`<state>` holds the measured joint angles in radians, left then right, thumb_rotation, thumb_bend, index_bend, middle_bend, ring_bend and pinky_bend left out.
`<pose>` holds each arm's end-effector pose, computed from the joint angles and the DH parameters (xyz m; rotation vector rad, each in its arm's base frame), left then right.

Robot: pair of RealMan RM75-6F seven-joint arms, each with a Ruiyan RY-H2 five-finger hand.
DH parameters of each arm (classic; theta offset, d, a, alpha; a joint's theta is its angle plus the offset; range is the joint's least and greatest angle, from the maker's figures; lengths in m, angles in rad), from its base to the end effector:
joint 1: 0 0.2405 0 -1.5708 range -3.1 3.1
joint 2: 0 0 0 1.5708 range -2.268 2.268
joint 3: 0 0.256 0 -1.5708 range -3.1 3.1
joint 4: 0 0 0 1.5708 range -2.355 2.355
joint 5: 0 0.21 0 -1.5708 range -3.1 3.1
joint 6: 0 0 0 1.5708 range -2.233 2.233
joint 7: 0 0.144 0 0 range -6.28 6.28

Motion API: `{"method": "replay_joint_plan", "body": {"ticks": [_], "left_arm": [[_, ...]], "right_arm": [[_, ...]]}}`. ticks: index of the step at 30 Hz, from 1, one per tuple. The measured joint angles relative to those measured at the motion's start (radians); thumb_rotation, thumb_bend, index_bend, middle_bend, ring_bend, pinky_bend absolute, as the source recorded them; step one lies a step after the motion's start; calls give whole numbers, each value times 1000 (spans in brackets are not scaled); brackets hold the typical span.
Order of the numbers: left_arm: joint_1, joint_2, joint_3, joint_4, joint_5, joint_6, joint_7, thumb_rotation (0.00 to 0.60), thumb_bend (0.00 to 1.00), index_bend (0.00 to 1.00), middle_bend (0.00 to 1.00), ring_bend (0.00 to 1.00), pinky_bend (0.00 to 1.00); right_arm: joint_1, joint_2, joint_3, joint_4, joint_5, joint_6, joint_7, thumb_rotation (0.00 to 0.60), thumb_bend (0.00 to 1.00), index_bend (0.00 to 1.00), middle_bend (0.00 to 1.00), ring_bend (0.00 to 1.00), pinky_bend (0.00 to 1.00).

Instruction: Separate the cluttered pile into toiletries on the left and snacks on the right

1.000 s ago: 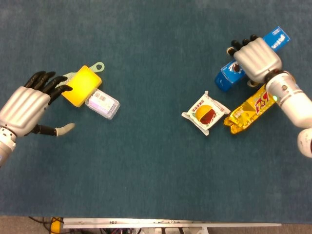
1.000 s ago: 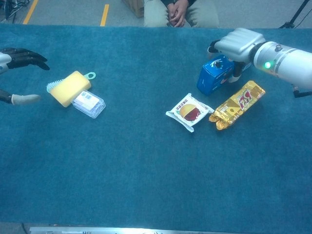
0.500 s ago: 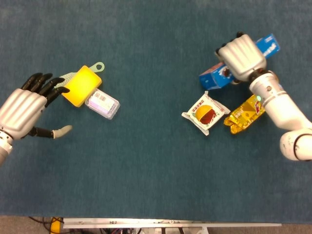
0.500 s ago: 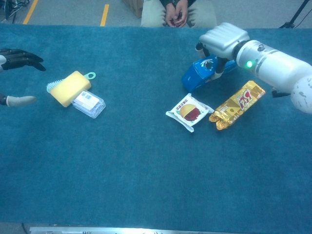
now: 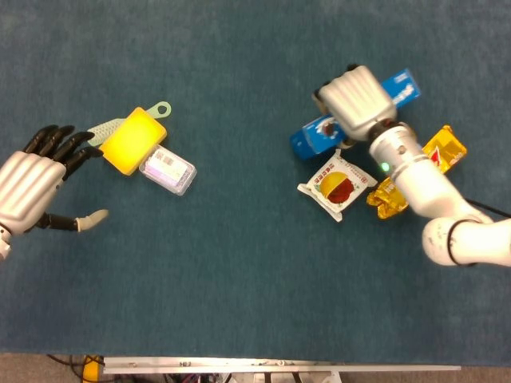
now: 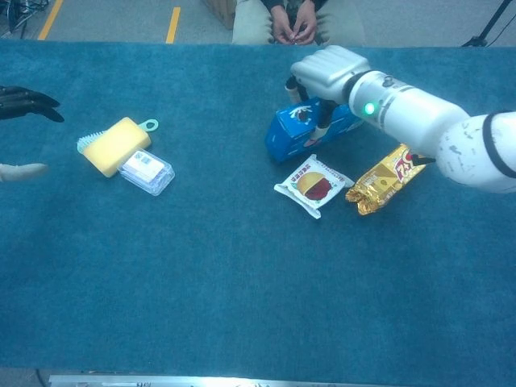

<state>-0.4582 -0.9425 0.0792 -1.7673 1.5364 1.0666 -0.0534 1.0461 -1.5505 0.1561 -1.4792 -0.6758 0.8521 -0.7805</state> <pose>-0.2531 0.2406 0.1315 -1.9130 -1.0172 -0.7605 -0.0895 -0.3800 -0.0336 2.0451 -0.7116 0.6101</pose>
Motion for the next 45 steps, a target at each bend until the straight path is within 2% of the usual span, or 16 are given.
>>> {"method": "replay_joint_plan", "body": {"ticks": [2,4,7,9,14,18,19,20,22,23,34,40,45], "left_arm": [[3,1,0,2,2,2,-5,245,184,172,82,22,38],[7,2,0,5,4,4,-10,245,185,172,82,22,38],[13,4,0,10,8,10,-18,243,184,169,81,21,38],[16,6,-1,13,10,12,-23,241,185,168,81,21,38],[20,4,-7,16,6,13,-24,241,184,166,80,21,38],[26,6,-14,16,-1,21,-23,245,185,166,80,21,38],[28,7,-16,16,-5,25,-22,272,185,166,81,21,38],[31,8,-19,16,-10,29,-19,323,185,166,81,21,38],[36,7,-23,15,-21,35,-9,530,185,166,82,21,38],[40,6,-26,17,-27,41,2,594,185,166,82,21,38],[123,-43,-86,17,-165,177,89,600,185,166,82,21,38],[185,-56,-100,6,-222,261,152,600,185,166,82,21,37],[237,-60,-100,-15,-249,313,167,600,185,166,82,21,38]], "right_arm": [[12,-7,6,-11,12,6,-5,600,0,512,467,467,322],[20,-6,4,-25,22,9,-14,600,0,431,416,398,323],[28,9,-3,-51,51,5,-24,600,0,189,293,264,328],[32,33,-11,-78,77,1,-28,600,0,95,236,209,315],[28,102,-29,-144,91,9,-14,600,0,3,163,141,267],[-3,153,-37,-179,47,34,41,600,0,0,160,135,255],[-14,165,-38,-185,33,43,57,600,0,0,160,135,255],[-26,177,-39,-191,19,53,74,600,0,1,160,135,255],[-59,205,-43,-204,-16,81,117,600,0,18,163,135,255],[-76,218,-46,-209,-32,94,135,600,0,29,166,135,255],[-281,356,-88,-290,-234,312,301,600,0,188,268,166,256],[-418,413,-128,-335,-385,470,372,600,0,258,304,199,259],[-542,445,-170,-353,-485,584,428,600,0,276,309,205,260]]}}
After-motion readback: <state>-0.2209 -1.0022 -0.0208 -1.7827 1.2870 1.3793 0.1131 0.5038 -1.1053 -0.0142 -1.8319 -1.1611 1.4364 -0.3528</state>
